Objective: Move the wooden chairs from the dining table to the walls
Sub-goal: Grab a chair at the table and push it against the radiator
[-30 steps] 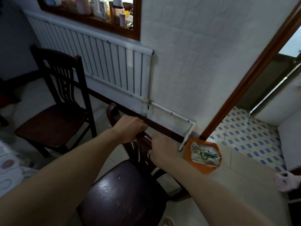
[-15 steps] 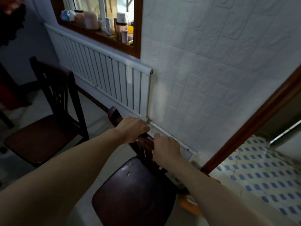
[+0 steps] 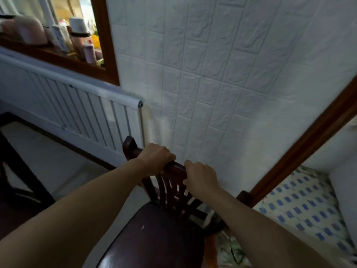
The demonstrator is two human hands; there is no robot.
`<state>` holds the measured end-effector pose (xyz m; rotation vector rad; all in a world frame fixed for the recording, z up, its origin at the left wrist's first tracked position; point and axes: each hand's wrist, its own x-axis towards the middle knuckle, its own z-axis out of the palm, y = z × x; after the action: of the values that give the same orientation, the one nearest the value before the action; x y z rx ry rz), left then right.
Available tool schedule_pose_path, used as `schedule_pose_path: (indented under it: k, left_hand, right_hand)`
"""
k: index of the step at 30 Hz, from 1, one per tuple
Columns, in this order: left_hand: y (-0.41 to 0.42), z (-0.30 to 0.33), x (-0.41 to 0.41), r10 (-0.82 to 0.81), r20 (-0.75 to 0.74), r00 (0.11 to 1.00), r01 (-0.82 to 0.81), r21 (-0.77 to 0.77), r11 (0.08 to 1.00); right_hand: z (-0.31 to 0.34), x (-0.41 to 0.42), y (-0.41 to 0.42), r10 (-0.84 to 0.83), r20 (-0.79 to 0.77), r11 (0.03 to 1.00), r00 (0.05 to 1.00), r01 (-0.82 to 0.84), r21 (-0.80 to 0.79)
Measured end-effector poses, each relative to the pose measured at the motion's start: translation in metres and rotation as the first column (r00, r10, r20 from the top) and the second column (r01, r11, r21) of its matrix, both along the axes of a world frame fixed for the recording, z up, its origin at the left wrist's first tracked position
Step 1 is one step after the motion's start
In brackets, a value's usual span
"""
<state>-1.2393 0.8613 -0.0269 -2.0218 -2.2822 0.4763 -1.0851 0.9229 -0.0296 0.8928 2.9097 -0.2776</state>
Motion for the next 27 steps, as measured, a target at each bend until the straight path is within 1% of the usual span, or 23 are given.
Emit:
schedule_pose_path:
  k: [7, 11, 15, 20, 27]
  left_hand:
    - [0.062, -0.008, -0.072, -0.062, 0.070, 0.996, 0.065, -0.042, 0.997]
    - [0.087, -0.016, -0.095, -0.066, 0.121, 0.990, 0.069, -0.019, 0.997]
    - [0.114, -0.025, -0.105, -0.072, 0.124, 0.990, 0.074, -0.013, 0.997]
    - [0.146, -0.030, -0.114, -0.024, 0.096, 0.995, 0.023, 0.009, 1.000]
    - [0.188, -0.046, -0.111, 0.095, 0.110, 0.989, -0.099, 0.033, 0.995]
  right_hand:
    - [-0.007, -0.071, 0.065, -0.049, 0.062, 0.999, 0.997, 0.049, 0.000]
    - [-0.011, -0.093, 0.092, -0.056, 0.106, 0.998, 0.993, 0.056, -0.002]
    - [-0.016, -0.105, 0.118, -0.059, 0.114, 0.998, 0.992, 0.061, -0.016]
    - [-0.027, -0.118, 0.150, -0.073, 0.075, 0.997, 0.994, 0.075, -0.020]
    - [-0.042, -0.123, 0.190, -0.091, 0.074, 0.995, 0.993, 0.088, 0.038]
